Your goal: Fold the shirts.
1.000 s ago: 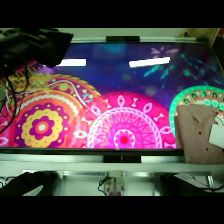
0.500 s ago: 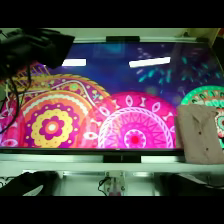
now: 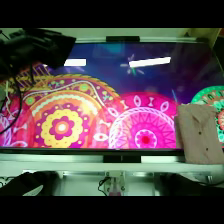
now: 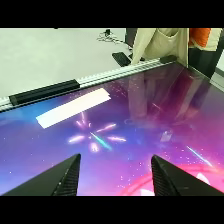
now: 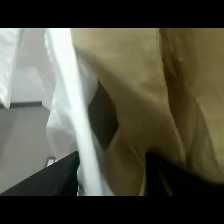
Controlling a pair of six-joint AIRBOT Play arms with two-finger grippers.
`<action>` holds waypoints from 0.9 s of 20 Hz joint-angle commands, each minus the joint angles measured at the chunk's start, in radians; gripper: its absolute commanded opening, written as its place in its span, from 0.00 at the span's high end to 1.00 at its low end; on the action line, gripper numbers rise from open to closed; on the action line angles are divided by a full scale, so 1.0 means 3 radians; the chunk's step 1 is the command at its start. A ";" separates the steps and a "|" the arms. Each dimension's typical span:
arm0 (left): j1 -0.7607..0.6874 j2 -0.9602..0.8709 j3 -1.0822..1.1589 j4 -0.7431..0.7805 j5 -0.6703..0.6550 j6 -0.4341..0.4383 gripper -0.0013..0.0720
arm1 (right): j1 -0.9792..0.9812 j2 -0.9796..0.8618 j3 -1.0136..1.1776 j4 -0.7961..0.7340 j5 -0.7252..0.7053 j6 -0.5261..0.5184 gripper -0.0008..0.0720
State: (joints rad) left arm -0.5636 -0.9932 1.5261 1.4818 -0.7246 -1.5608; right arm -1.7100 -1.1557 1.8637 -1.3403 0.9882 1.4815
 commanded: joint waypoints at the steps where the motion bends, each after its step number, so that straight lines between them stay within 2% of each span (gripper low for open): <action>1: 0.0001 -0.0067 0.0000 0.0052 -0.0013 0.0011 0.24 | -0.0014 0.0196 0.0000 -0.0221 0.0875 0.0032 0.14; 2: 0.0001 -0.0108 0.0000 0.0052 -0.0022 0.0013 0.24 | -0.0014 0.0249 0.0000 -0.0259 0.1081 0.0052 0.11; 6: 0.0001 -0.0273 0.0000 0.0050 -0.0097 0.0010 0.24 | -0.0011 0.0422 0.0000 -0.0243 0.1793 0.0120 0.11; 10: 0.0001 -0.0425 0.0000 0.0050 -0.0421 0.0010 0.24 | 0.0247 0.0450 -0.0149 -0.0229 0.2865 0.0159 0.11; 15: 0.0001 -0.0450 0.0000 0.0066 -0.1179 0.0009 0.24 | 0.1134 0.0792 -0.0871 -0.0266 0.2815 0.0200 0.12; 18: 0.0001 -0.0458 0.0000 0.0387 -0.1756 -0.0127 0.24 | 0.1980 0.0884 -0.1545 -0.0221 0.2771 0.0141 0.12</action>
State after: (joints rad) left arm -0.5636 -1.1259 1.5261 1.5219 -1.0687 -1.5612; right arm -1.3159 -0.9237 1.5562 -1.4128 1.7992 1.5326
